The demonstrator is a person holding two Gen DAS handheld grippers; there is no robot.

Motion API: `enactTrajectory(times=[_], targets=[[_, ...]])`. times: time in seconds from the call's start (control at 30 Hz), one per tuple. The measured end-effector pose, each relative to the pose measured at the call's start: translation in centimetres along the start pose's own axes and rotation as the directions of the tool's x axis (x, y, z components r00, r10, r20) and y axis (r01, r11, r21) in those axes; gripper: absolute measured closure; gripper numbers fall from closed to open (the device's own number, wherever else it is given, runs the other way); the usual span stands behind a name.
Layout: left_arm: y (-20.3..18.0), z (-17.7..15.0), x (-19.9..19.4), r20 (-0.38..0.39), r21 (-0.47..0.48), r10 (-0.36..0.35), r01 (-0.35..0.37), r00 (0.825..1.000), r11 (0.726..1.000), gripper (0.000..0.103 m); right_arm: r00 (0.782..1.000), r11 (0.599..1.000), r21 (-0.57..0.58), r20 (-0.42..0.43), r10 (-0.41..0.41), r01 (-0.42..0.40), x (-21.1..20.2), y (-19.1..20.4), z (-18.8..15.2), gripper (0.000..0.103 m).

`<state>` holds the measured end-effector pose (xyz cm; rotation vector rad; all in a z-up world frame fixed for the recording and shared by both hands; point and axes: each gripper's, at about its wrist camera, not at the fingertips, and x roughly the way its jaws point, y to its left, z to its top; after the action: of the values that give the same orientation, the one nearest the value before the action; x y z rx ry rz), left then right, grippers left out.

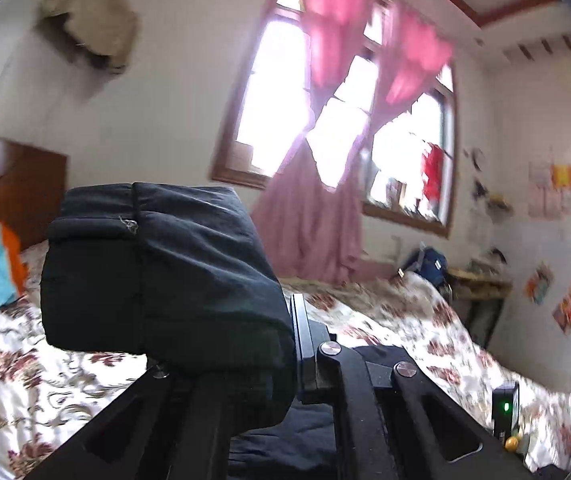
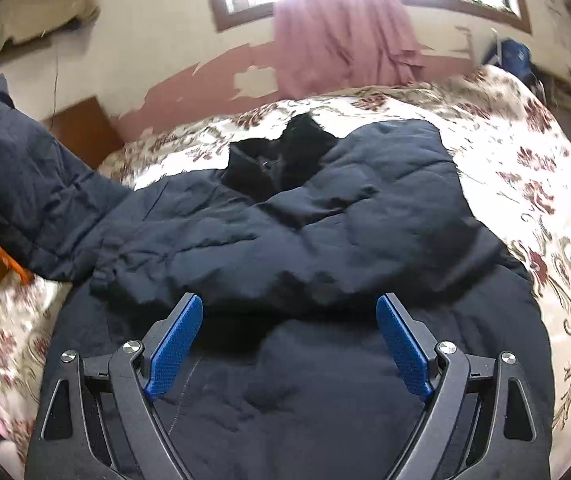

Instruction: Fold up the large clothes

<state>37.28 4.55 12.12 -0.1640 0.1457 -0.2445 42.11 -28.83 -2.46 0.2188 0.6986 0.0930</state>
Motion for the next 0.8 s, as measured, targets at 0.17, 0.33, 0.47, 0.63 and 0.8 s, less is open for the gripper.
enactTrajectory(times=[0.17,0.33,0.47,0.63,0.8], targets=[[-5.9,-1.8,3.7,-0.133,0.085,-0.056,0.068,0.989,0.994,0.096,0.998,0.994,0.106,0.064,0.022,-0.029,-0.9,-4.3,0.1,0.018],[-10.6,-6.2,7.4,-0.303,0.112,-0.096,0.135,0.948,0.984,0.096,0.999,0.985,0.168,0.042,0.017,-0.024,-0.8,-8.2,0.6,0.018],[-13.3,-11.3,9.7,-0.436,0.175,-0.046,0.134,0.899,0.975,0.095,0.998,0.976,0.216,0.058,0.023,-0.035,-1.0,-10.5,0.6,0.018],[-15.1,-16.7,10.8,-0.569,0.213,0.002,0.145,0.823,0.966,0.095,0.995,0.957,0.276,0.072,0.072,-0.089,-0.9,-13.0,0.2,0.018],[-15.8,-19.4,10.2,-0.609,0.277,0.046,0.158,0.792,0.948,0.080,0.988,0.924,0.351,0.056,0.144,-0.154,0.0,-15.4,-0.6,0.018]])
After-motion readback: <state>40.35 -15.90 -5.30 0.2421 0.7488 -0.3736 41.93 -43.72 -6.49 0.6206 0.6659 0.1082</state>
